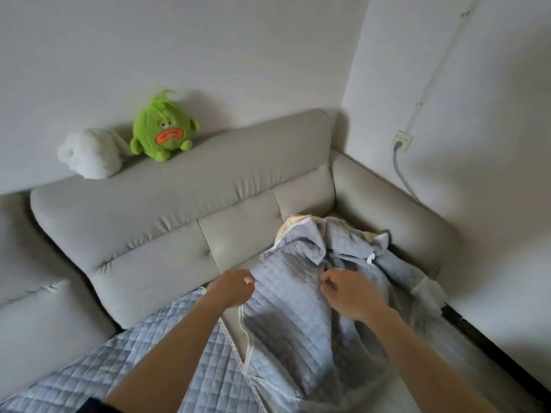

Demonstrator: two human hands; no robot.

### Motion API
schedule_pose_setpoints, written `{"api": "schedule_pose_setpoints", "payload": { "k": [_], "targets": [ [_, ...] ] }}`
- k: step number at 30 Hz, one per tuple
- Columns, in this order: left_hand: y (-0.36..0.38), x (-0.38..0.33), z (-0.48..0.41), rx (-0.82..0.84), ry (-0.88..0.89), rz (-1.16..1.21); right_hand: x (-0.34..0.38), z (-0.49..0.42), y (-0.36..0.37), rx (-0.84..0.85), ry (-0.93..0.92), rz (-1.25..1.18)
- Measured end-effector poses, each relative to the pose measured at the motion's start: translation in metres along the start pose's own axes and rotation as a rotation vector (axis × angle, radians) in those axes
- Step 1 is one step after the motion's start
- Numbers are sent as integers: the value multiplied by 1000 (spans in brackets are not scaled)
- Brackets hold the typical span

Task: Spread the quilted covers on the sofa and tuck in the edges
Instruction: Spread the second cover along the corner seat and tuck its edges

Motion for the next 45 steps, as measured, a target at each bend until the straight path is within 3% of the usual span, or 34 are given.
{"api": "schedule_pose_setpoints", "payload": {
  "k": [6, 11, 17, 26, 31, 36, 39, 42, 45],
  "targets": [
    [42, -39, -66, 44, -106, 68, -55, -77, -21, 45, -50, 10],
    [61, -63, -96, -22, -273, 196, -87, -147, -1, 147, -122, -43],
    [133, -51, -84, -10, -542, 266, -121, -207, 61, 311, -284, -58],
    [231, -2, -76, -46, -844, 270, -146, -225, 206, 556, -324, -48],
    [273, 42, -100, -100, -898, 233, -140, -228, 289, 520, -354, -36],
    [331, 103, -132, -91, -859, 194, -107, -249, 372, 354, -369, -31],
    [355, 134, -152, -123, -833, 222, -112, -256, 430, 379, -336, -10],
    [372, 156, -166, -202, -855, 274, -138, -243, 478, 401, -463, 150],
    [384, 166, -172, -233, -870, 359, -150, -239, 495, 389, -479, 187]
  ]
}}
Point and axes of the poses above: each hand's wrist, its own z-axis away from the middle knuckle, its own y-axis out of the palm, x = y × z, the point moved 8 cm from there along -z, towards the middle knuckle, and after that the axes turned 14 degrees about -x, right-handed, at the moved point
